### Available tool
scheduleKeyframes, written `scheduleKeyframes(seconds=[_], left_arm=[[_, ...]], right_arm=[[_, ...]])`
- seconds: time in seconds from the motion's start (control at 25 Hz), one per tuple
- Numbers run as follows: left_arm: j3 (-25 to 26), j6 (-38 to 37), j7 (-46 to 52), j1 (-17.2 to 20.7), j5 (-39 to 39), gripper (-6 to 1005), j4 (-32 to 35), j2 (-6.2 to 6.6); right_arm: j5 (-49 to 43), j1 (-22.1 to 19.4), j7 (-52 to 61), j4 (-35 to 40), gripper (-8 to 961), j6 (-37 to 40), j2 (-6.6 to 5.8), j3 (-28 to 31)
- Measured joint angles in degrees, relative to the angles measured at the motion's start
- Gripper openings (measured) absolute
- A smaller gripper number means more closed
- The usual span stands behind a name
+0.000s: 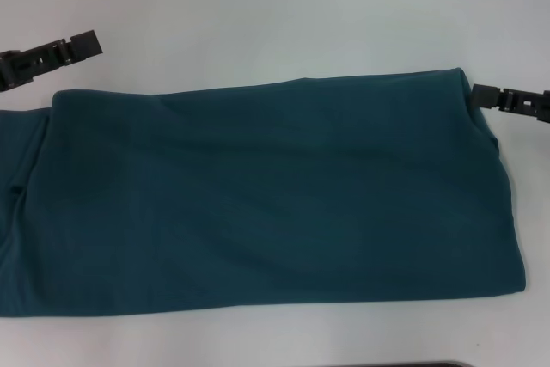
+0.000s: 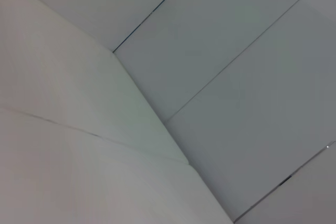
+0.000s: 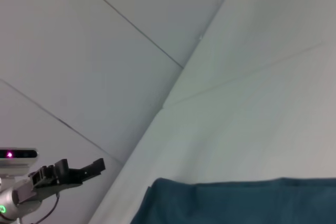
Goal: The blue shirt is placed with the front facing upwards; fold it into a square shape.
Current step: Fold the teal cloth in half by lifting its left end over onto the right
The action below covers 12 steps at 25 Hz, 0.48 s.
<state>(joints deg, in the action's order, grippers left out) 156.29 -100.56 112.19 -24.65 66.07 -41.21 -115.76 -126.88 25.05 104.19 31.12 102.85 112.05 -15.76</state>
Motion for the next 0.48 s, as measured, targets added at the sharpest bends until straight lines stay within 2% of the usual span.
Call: scheduleKeyframes(seconds=[0.12,0.24,0.48], left_arm=[[0.06,-0.02,-0.17,0.25,0.93,852,-0.01,-0.16],[-0.01,-0.12,-0.37,0.43,1.14,893,-0.01,-0.20],[-0.16,-0.32,-0.68,0.90,1.12,889,-0.47,-0.39]], right_arm=[[1.37,-0.07,-1.00,0.26,808,0.68,-0.12,0.01],[1.55,0.11,-0.76,0.26,806,0.36,-0.53,-0.40],[1.37,0.57,-1.17,0.43,802,0.77,-0.38,-0.71]])
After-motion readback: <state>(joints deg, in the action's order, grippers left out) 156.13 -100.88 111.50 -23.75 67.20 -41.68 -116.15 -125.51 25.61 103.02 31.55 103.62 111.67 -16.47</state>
